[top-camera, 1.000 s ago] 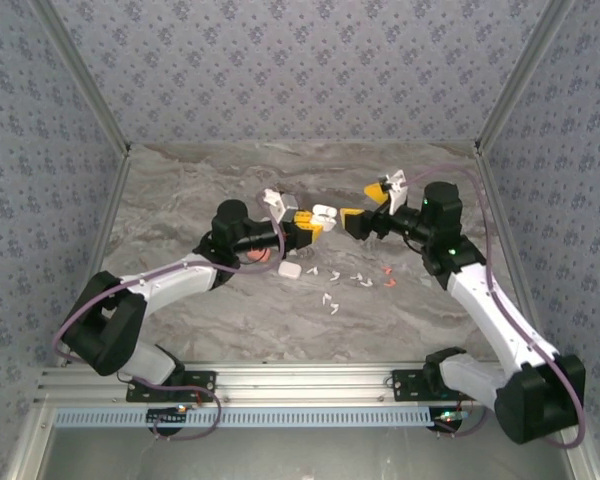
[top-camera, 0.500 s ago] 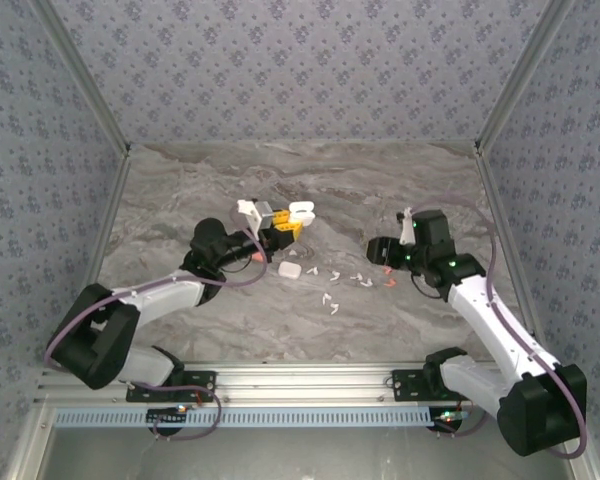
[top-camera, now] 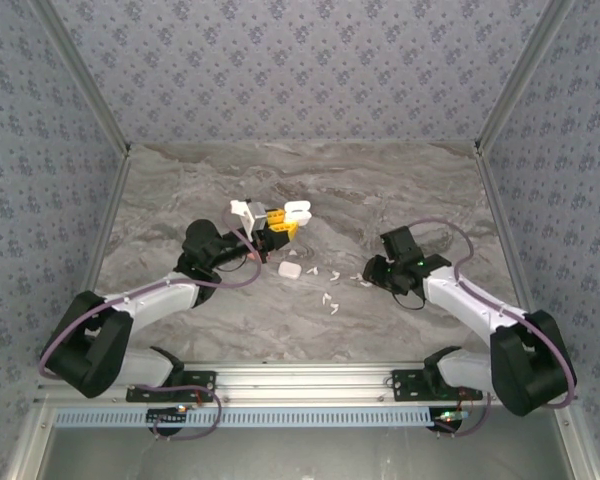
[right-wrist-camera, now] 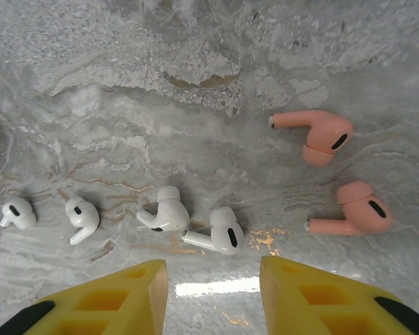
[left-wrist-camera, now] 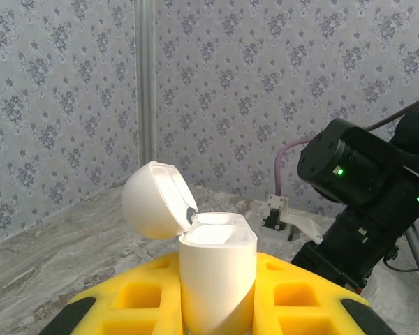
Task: Insert the wireless bluetooth earbuds into the charging case
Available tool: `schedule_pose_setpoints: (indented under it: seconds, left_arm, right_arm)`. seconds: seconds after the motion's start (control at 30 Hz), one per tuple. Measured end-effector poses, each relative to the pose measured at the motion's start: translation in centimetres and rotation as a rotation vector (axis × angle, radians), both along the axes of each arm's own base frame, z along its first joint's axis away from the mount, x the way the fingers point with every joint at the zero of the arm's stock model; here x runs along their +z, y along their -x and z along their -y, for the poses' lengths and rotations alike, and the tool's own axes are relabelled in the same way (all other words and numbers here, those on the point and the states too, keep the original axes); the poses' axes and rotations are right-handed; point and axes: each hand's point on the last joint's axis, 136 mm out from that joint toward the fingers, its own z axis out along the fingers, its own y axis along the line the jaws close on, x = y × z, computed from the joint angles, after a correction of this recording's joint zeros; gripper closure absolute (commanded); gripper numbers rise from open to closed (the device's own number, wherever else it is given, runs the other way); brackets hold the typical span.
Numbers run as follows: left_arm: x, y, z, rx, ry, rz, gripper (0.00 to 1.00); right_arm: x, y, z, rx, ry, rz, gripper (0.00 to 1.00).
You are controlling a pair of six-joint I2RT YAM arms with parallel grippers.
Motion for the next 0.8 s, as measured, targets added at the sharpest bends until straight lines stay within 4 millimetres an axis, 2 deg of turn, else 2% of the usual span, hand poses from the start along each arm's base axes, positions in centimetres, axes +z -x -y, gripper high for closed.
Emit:
schedule_pose_setpoints:
  seconds: [0.3, 0.8]
  left_arm:
    - [-0.2, 0.4, 0.0, -0.018, -0.015, -0.017, 1.0]
    - [-0.4, 0.6, -0.2, -0.013, -0.036, -0.024, 1.0]
  right_arm:
    - [-2.3, -0.3, -0.6, -0.032, 0.011, -0.054, 0.65]
    - [-3.8, -0.4, -0.5, -0.042, 0.037, -0.082, 0.68]
